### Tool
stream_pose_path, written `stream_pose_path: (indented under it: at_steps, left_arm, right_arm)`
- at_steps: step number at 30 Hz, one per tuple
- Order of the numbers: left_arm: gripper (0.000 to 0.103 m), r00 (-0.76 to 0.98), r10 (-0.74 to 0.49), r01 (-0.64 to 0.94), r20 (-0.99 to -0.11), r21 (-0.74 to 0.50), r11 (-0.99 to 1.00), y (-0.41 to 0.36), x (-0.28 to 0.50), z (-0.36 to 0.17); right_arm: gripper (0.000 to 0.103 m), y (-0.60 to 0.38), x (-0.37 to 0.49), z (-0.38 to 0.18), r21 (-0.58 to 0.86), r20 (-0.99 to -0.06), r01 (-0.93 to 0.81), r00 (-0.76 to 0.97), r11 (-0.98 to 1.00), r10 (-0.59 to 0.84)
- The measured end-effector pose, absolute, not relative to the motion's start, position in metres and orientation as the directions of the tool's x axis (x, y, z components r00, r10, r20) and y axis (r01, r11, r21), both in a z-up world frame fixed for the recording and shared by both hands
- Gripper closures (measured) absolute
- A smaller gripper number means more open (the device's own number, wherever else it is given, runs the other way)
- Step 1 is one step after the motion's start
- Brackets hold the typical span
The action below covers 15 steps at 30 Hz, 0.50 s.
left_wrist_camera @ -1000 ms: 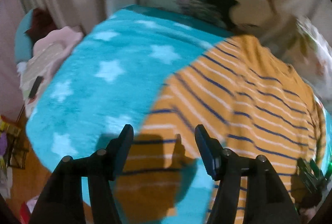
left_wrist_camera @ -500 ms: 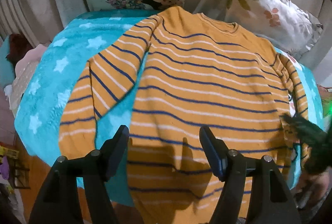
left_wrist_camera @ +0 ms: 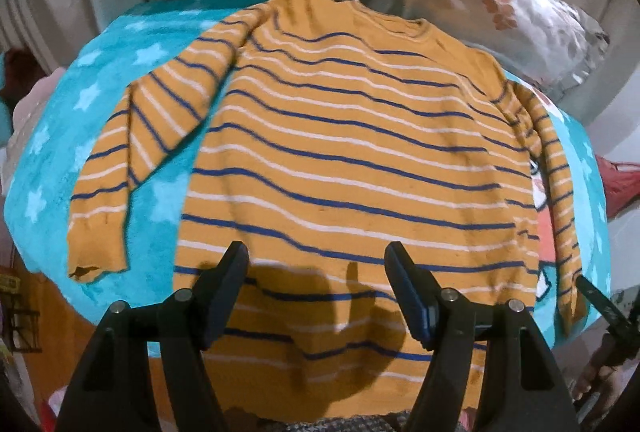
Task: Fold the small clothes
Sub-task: 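Grasp the sweater sleeve cuff with the right gripper and lift it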
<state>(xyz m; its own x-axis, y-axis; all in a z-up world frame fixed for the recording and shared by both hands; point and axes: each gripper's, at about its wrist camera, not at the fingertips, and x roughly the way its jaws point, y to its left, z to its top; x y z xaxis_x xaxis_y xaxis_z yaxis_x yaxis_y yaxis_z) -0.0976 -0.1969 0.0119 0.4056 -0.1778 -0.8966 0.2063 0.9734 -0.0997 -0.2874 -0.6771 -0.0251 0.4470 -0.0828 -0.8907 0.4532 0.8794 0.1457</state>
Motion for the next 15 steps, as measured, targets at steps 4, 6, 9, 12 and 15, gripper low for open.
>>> stream_pose_path:
  at_steps: [4,6,9,12,15]
  left_arm:
    - [0.033,0.406,-0.183,0.225,-0.895,-0.096,0.969,-0.206,-0.102,0.016]
    - [0.033,0.407,-0.177,0.213,-0.896,-0.095,0.972,-0.206,-0.101,0.016]
    - [0.033,0.413,-0.177,0.187,-0.893,-0.107,0.976,-0.198,-0.099,0.020]
    - [0.033,0.427,-0.168,0.161,-0.889,-0.108,0.981,-0.191,-0.098,0.024]
    - [0.033,0.427,-0.162,0.142,-0.890,-0.111,0.984,-0.186,-0.097,0.026]
  right_arm:
    - [0.092,-0.671,-0.293,-0.032,0.186,-0.874,0.414,0.485,0.891,-0.043]
    - [0.093,-0.676,-0.294,-0.027,0.244,-0.858,0.395,0.513,0.886,0.008]
    - [0.094,-0.699,-0.295,-0.006,0.285,-0.832,0.398,0.554,0.872,0.019]
    - [0.094,-0.743,-0.296,0.019,0.262,-0.811,0.459,0.581,0.849,-0.064]
    - [0.094,-0.803,-0.294,0.039,0.184,-0.801,0.565,0.561,0.804,-0.211]
